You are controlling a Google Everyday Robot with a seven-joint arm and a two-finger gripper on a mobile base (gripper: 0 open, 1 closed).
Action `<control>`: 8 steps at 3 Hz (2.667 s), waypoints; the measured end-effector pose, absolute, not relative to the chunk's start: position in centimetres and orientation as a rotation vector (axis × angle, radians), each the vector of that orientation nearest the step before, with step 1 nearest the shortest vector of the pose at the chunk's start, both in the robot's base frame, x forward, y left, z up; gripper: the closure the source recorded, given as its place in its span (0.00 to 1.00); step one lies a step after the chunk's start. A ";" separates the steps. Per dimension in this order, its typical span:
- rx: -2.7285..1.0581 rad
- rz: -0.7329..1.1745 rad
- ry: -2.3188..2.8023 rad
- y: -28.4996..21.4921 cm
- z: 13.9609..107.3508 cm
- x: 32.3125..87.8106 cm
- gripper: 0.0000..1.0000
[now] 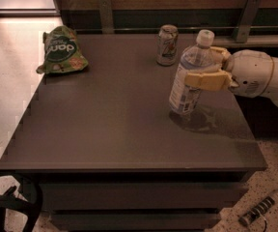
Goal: Move blue plastic bottle near green rice chip bag
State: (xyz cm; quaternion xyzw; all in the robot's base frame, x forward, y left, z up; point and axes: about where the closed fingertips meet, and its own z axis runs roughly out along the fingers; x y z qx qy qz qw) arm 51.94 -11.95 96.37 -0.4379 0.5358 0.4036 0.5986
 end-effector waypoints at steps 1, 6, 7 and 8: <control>-0.876 0.855 1.354 -10.5 98.4 56.0 1.00; -0.729 0.666 1.417 -1.4 101.8 67.8 1.00; -0.767 0.583 1.424 1.4 101.8 71.6 1.00; -0.776 0.594 1.432 1.9 101.5 71.8 1.00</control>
Offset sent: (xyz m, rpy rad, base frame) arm 0.0955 0.0304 0.0512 -0.1296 0.1491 -0.3744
